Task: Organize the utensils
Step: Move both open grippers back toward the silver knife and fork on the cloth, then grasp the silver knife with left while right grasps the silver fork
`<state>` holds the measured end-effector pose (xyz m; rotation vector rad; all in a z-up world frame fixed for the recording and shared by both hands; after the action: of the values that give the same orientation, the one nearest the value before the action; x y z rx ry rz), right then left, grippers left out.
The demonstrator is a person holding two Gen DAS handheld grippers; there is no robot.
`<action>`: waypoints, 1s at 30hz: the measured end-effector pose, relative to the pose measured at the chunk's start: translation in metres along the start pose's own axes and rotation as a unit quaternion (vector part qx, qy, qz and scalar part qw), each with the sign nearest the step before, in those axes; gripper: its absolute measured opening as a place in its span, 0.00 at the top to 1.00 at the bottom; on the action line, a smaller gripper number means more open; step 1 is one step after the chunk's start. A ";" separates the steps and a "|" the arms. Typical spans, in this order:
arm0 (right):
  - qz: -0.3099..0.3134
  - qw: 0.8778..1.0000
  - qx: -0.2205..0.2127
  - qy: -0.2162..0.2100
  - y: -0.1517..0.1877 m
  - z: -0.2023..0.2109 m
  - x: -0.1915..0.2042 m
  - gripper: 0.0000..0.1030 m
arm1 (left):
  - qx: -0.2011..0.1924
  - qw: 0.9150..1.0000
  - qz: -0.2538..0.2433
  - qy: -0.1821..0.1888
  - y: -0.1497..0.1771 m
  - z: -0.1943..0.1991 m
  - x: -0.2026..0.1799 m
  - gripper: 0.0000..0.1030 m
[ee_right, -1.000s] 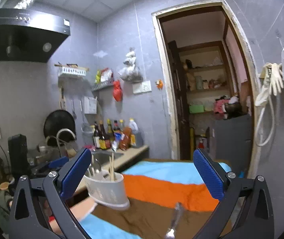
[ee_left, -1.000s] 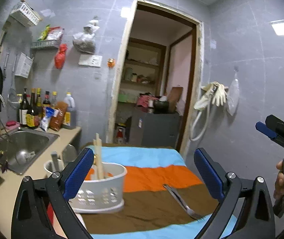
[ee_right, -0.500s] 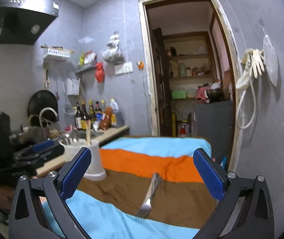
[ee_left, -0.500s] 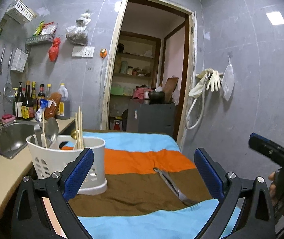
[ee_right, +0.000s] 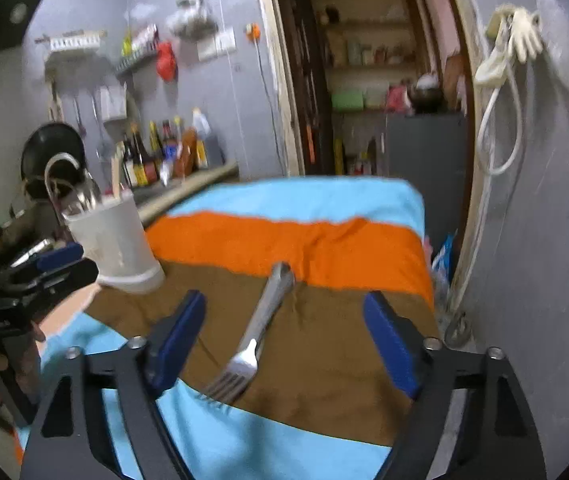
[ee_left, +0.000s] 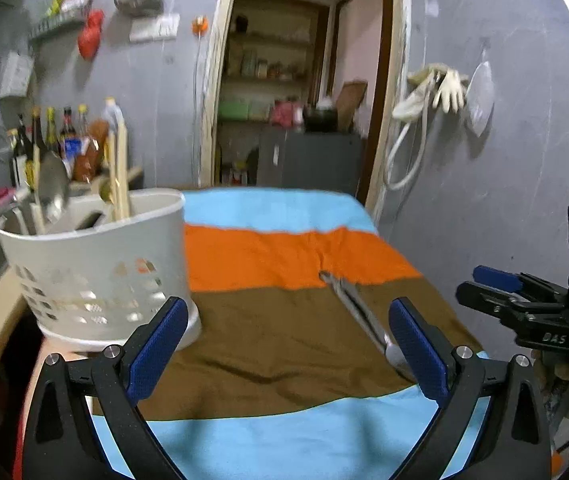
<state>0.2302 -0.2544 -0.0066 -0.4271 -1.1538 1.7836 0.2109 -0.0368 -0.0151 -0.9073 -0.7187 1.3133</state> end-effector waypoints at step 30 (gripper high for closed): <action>0.077 0.978 0.196 0.012 0.005 -0.097 0.007 0.65 | 0.167 0.984 0.047 0.029 -0.005 -0.082 0.016 0.14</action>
<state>0.2912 -0.1984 -0.0571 -0.3071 -0.7408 2.0768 0.2863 -0.0331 -0.0514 -0.7107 -0.3964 1.4330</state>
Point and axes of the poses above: each gripper's, at about its wrist camera, not at the fingertips, and z roughly against the way its jaws point, x to its left, y to its underside, the point moved 2 cm from there along -z, roughly the way its jaws point, and after that the axes turned 9 degrees about -y, right-handed, at the moved point
